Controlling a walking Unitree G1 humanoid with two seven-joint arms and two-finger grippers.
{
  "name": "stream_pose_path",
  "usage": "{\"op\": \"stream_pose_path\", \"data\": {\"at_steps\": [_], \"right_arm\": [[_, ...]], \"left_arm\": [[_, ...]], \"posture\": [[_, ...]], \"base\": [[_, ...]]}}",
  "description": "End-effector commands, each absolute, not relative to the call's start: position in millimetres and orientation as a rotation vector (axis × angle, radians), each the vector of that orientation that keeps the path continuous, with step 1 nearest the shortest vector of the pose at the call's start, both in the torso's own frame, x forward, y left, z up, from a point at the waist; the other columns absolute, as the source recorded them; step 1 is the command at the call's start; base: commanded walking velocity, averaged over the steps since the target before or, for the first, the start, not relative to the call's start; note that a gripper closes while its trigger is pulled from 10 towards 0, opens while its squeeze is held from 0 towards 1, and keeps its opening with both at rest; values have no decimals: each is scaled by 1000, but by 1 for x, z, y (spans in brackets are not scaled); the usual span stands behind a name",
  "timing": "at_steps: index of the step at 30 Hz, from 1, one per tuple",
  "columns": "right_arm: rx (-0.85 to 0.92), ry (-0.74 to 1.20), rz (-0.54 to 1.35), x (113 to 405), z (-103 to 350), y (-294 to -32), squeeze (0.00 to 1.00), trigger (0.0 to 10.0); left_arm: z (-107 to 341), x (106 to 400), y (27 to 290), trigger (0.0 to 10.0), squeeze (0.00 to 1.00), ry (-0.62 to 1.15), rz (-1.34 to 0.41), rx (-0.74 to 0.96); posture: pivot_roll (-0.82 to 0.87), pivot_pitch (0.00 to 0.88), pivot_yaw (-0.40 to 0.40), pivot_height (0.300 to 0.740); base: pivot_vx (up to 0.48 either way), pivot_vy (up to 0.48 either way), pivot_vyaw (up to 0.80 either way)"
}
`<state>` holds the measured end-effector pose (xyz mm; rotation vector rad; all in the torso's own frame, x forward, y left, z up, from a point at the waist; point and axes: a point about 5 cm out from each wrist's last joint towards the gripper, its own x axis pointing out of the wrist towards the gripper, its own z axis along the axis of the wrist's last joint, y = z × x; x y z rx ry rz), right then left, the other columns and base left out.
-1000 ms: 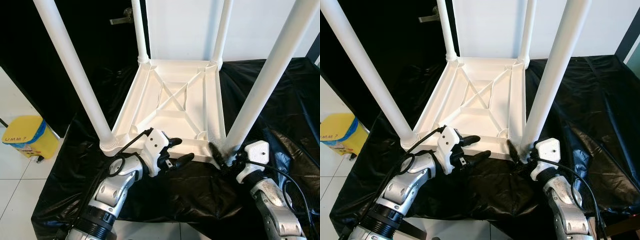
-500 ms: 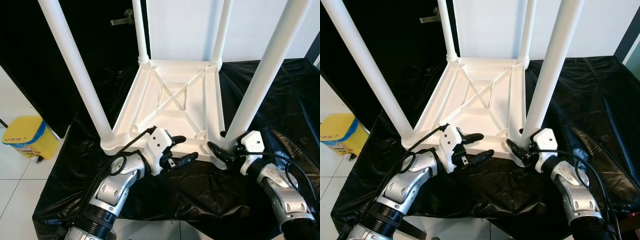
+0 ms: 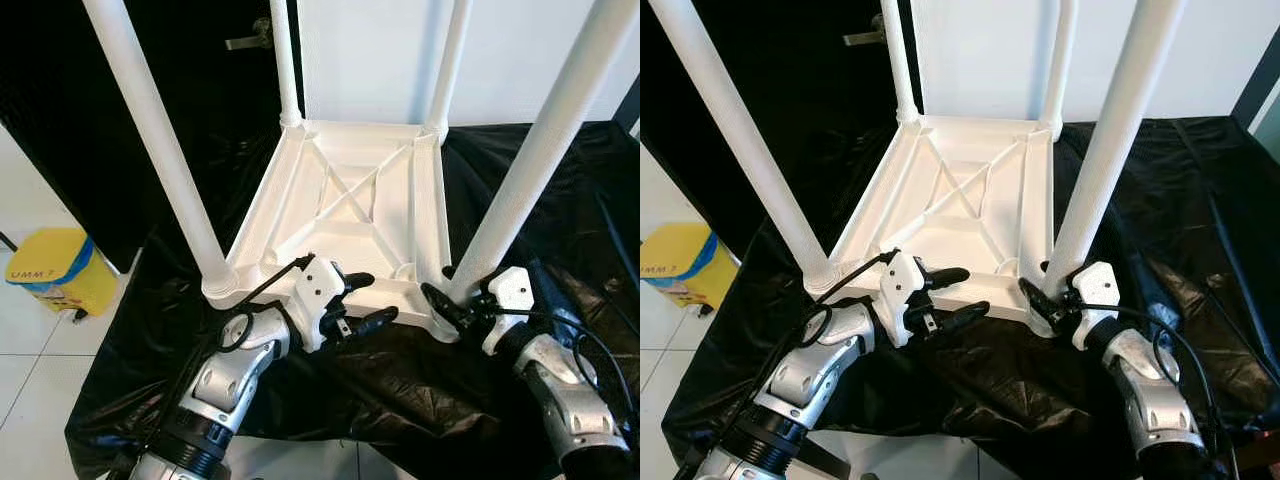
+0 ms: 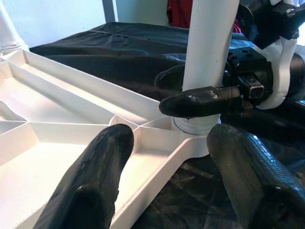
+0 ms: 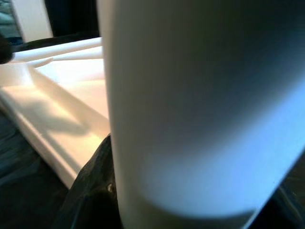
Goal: Building children table
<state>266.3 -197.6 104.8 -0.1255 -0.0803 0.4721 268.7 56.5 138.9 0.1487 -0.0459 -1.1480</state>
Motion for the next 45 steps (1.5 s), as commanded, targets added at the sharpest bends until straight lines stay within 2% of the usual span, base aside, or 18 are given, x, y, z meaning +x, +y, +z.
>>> {"op": "stream_pose_path", "data": {"at_steps": [1, 3, 6, 7, 11, 15, 16, 19, 22, 28, 38, 44, 45], "right_arm": [[-105, -42, 388, 262, 95, -201, 0, 10000], [-105, -42, 388, 262, 95, -201, 0, 10000], [-103, -31, 307, 263, 93, -199, 0, 10000], [-118, -30, 199, 265, 91, -200, 0, 10000], [-129, -24, 149, 265, 89, -200, 0, 10000], [-114, -34, 47, 266, 87, -196, 0, 10000], [-110, -19, -48, 267, 84, -196, 0, 10000], [-109, -11, -81, 267, 83, -197, 0, 10000], [-61, 25, -213, 269, 77, -185, 0, 10000], [-14, 26, -130, 273, 77, -147, 0, 10000], [-77, -57, -158, 278, 90, -148, 0, 10000], [-103, -113, -157, 272, 99, -156, 0, 10000], [-88, -126, -114, 271, 100, -154, 1000, 10000]], "left_arm": [[134, 267, 58, 10000, 0, -26, -1167, 148], [134, 267, 58, 10000, 0, -26, -1167, 148], [133, 268, 59, 10000, 0, -23, -1166, 149], [133, 271, 59, 10000, 0, -25, -1157, 159], [133, 274, 60, 10000, 0, -30, -1149, 165], [136, 277, 60, 10000, 0, -41, -1147, 168], [137, 278, 60, 10000, 0, -41, -1146, 173], [137, 278, 60, 10000, 0, -41, -1145, 174], [136, 279, 59, 10000, 0, -40, -1150, 179], [137, 281, 56, 10000, 0, -50, -1155, 180], [142, 285, 58, 10000, 0, -73, -1150, 204], [144, 279, 53, 10000, 0, -92, -1140, 178], [143, 277, 51, 10000, 0, -95, -1141, 173]], "posture": [[-180, 0, 16, 740], [-180, 0, 16, 740], [-190, 0, 16, 740], [-191, 0, 12, 740], [-191, 0, 12, 740], [-190, 0, 17, 740], [-193, 0, 20, 740], [-193, 0, 20, 740], [-197, 0, 27, 740], [-194, 0, 29, 740], [-173, 0, 30, 740], [-161, 0, -2, 740], [-159, 0, -7, 740]], "base": [[0, 0, 0], [0, 0, 0], [0, 0, 0], [0, 0, 0], [0, 0, 0], [0, 0, 0], [0, 0, 0], [0, 0, 0], [0, 0, 0], [0, 0, 0], [0, 0, 0], [0, 0, 0], [0, 0, 0]]}}
